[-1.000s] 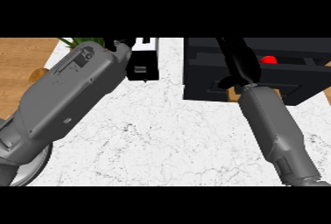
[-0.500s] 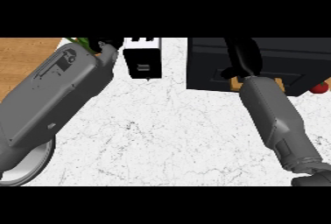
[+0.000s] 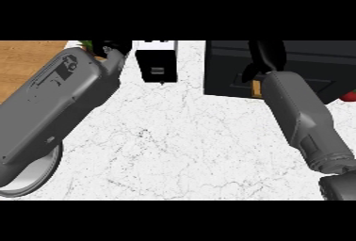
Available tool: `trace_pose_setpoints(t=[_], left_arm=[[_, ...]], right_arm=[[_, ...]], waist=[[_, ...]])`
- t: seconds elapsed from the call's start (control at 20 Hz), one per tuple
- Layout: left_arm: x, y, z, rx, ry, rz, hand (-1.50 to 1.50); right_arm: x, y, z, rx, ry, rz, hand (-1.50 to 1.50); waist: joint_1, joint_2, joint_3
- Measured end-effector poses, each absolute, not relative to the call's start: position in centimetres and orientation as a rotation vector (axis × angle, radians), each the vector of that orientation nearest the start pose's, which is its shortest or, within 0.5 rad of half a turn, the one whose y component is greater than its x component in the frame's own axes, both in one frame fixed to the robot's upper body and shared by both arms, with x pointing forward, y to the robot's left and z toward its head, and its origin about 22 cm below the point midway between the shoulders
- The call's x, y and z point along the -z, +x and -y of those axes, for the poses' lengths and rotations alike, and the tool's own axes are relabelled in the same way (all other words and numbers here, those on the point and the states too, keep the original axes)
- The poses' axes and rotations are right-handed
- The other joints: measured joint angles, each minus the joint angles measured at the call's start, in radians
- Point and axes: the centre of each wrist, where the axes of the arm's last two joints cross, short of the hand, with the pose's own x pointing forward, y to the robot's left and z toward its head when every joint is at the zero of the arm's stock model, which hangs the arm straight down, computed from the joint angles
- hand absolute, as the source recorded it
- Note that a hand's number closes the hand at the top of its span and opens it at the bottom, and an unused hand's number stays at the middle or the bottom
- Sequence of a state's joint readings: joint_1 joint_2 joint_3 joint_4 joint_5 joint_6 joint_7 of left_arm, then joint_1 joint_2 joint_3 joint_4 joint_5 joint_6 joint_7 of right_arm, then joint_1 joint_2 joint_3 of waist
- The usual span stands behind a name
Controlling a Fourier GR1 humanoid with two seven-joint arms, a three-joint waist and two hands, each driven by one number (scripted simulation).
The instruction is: Pick up the can, place it into the drawer and close the drawer
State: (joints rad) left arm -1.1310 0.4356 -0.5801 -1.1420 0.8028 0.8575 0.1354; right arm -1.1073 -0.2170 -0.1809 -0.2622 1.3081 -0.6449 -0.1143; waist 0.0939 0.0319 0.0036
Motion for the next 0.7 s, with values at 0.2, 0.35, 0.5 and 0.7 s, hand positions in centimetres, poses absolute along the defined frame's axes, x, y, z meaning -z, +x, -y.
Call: trace_pose_setpoints(t=[0.2, 0.35, 0.5, 0.7], left_arm=[[-23.3, 38.9, -10.9, -0.147, 0.027, 1.731, -1.50], [-23.1, 38.7, -11.2, -0.144, 0.023, 1.727, -1.50], [-23.1, 38.6, -11.3, -0.137, 0.019, 1.729, -1.50], [-23.0, 38.3, -11.5, -0.133, 0.011, 1.725, -1.50]], right_arm=[[-8.7, 46.0, 21.1, -1.064, -1.374, 1.601, -1.50], [-9.1, 46.2, 21.2, -1.087, -1.349, 1.587, -1.50], [-9.3, 46.4, 20.9, -1.091, -1.249, 1.611, -1.50], [-9.5, 46.5, 21.2, -0.982, -1.073, 1.665, -1.50]], waist=[[0.007, 0.008, 0.005], [0.009, 0.012, 0.007], [0.007, 0.014, 0.010], [0.005, 0.013, 0.009]])
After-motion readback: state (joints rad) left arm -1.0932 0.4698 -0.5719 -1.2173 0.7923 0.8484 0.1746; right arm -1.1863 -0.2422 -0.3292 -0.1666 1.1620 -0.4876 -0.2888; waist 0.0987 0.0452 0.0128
